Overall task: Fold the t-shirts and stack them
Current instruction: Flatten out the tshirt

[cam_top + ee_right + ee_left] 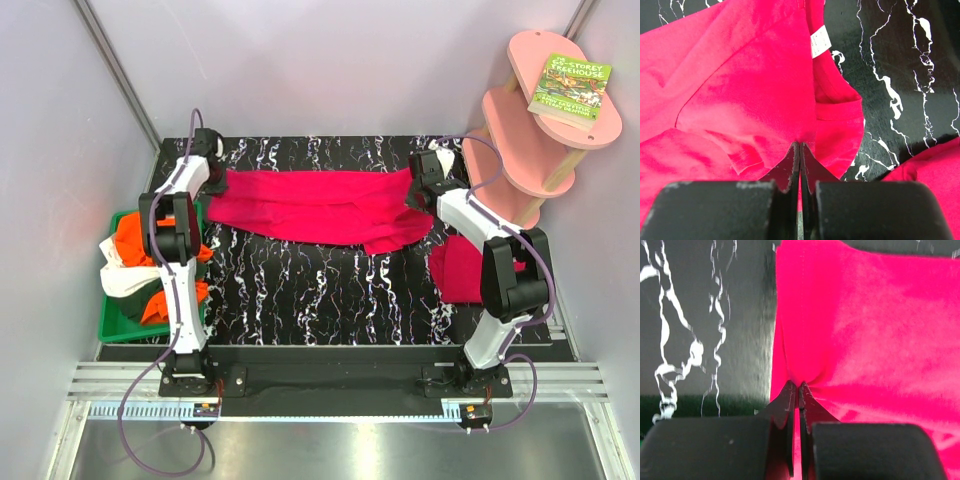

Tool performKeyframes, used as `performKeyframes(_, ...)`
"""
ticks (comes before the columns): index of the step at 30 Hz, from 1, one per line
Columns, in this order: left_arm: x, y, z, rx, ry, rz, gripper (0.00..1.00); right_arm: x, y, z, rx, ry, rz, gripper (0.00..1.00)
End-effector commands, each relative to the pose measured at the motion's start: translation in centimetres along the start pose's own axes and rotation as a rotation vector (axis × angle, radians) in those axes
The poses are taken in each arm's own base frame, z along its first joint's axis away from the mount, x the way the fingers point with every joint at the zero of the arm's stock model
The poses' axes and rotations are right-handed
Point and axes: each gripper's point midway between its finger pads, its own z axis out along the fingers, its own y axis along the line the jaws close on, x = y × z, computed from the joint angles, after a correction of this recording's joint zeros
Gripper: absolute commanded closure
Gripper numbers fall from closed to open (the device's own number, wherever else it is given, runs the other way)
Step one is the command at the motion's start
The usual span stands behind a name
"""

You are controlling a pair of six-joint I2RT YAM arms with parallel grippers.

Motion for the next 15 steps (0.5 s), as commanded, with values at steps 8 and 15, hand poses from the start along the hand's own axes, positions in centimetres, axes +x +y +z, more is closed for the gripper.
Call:
performKeyframes(8, -8.4, 0.9, -27.4, 0.102, -0.508, -0.004, 1.0, -15.4, 2.7, -10.8, -0.093, -0.354, 0.05, 1.0)
performKeyframes(15, -6.1, 3.0, -37.7, 0.08, -0.636, -0.009, 1.0, -18.3, 1.6, -17.4, -0.147, -0.459, 0.077, 1.0)
